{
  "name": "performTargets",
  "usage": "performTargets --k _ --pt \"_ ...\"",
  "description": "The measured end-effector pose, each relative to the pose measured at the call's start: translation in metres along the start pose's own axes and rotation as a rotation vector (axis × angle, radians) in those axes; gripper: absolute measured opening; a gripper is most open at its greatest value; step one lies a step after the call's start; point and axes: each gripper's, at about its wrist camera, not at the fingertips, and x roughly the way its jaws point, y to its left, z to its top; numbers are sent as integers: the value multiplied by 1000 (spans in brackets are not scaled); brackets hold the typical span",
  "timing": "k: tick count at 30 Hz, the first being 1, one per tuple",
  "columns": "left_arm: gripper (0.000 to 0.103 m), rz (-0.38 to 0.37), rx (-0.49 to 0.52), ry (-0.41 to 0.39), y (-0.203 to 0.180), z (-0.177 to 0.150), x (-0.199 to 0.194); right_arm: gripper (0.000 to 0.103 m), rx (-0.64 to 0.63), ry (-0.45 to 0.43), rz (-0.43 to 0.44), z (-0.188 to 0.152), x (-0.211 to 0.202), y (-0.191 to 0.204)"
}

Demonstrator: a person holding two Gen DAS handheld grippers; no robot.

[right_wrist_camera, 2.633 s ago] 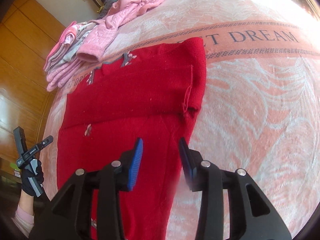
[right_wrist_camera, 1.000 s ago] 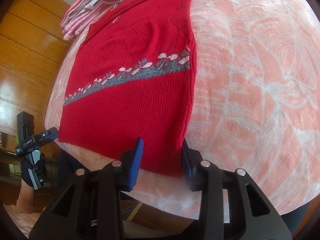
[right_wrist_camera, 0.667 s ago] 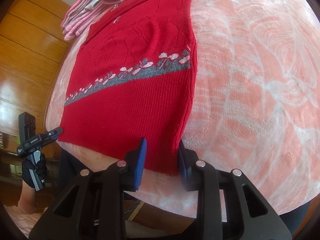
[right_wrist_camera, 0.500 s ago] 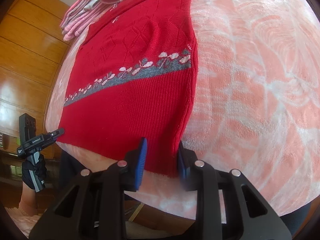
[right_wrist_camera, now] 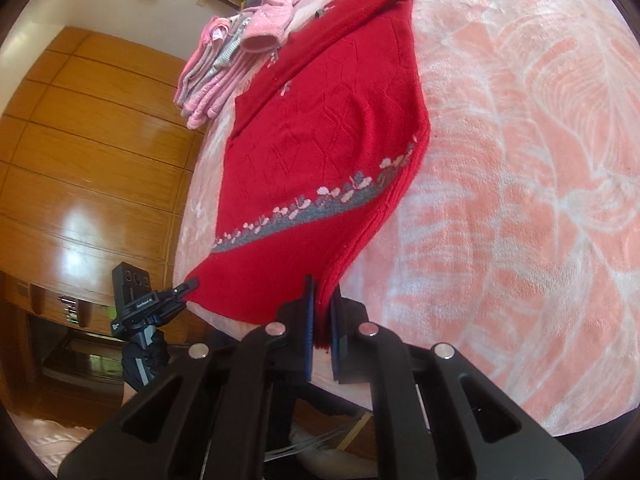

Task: Fold small clothes
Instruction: 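Grasp the hem with the right tool while the left holds, fold it toward the collar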

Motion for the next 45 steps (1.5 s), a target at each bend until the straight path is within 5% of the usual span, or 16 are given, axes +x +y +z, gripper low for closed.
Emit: performTargets --k 14,24,31,34,36,45 --pt "8 -16 -42 -143 -3 118 23 3 91 -91 18 127 -2 -10" --pt "8 50 -115 -106 30 186 84 3 184 -21 -92 213 61 -48" --pt "12 -75 -218 -56 48 203 85 12 264 22 -97 220 73 -74" --pt "31 -170 -264 -44 55 207 71 21 249 9 -107 218 61 -78" --pt "32 -122 -225 -71 53 211 55 44 233 -19 -152 219 50 -78" --pt "38 121 179 -66 -1 218 63 43 37 -60 -188 220 31 -47"
